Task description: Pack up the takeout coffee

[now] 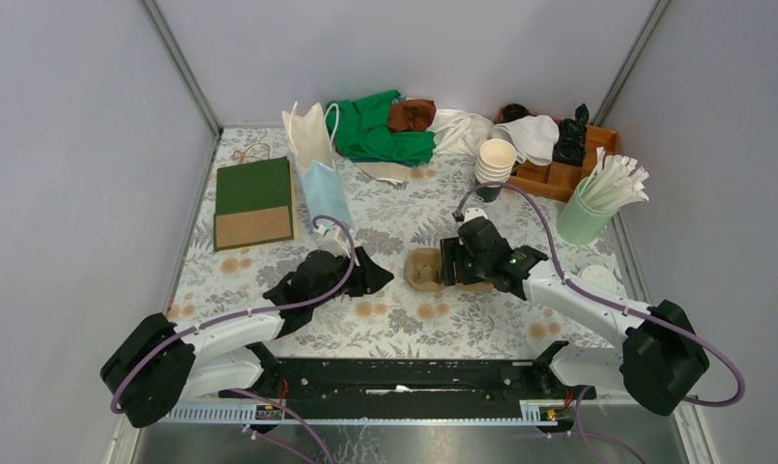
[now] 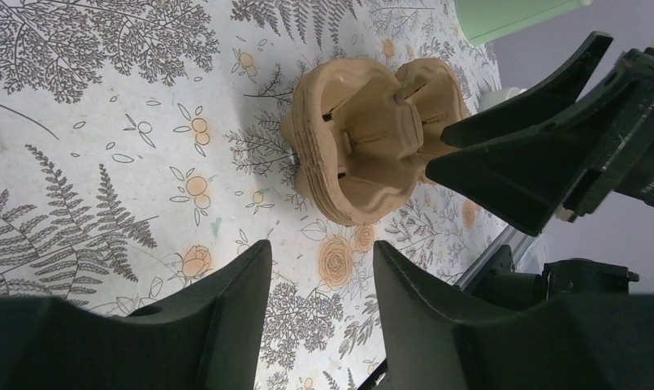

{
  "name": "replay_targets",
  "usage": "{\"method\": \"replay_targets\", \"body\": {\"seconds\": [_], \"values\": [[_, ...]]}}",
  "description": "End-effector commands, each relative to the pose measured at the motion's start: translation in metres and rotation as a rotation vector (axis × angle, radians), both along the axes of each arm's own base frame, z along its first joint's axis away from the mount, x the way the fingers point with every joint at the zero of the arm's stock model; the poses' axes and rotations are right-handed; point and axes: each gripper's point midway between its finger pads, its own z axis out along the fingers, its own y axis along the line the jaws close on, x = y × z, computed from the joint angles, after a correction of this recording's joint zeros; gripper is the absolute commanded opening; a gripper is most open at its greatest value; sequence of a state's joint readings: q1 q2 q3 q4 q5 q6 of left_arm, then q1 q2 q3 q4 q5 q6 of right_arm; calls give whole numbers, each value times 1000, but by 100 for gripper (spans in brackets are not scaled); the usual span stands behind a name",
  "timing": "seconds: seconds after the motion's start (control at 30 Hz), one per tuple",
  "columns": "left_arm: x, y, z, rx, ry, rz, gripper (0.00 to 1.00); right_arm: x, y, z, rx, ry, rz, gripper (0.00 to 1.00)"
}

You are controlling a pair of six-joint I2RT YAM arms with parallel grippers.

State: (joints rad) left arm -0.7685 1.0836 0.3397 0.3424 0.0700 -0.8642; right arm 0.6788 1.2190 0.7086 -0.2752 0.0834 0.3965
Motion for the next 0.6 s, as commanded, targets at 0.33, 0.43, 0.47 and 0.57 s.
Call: {"method": "replay_targets", "body": {"seconds": [0.33, 0.43, 0.47, 0.57], "values": [[12, -11, 3, -177, 26, -55, 44, -16, 83, 25, -2, -51, 362, 42], [13, -13, 1, -171, 36, -62, 40, -16, 93, 20, -14, -49, 393, 40], [14, -13, 0, -170, 37, -61, 40, -16, 95, 19, -19, -47, 399, 40], [15, -10, -3, -161, 39, -53, 39, -15, 100, 15, -32, -40, 412, 39]]}}
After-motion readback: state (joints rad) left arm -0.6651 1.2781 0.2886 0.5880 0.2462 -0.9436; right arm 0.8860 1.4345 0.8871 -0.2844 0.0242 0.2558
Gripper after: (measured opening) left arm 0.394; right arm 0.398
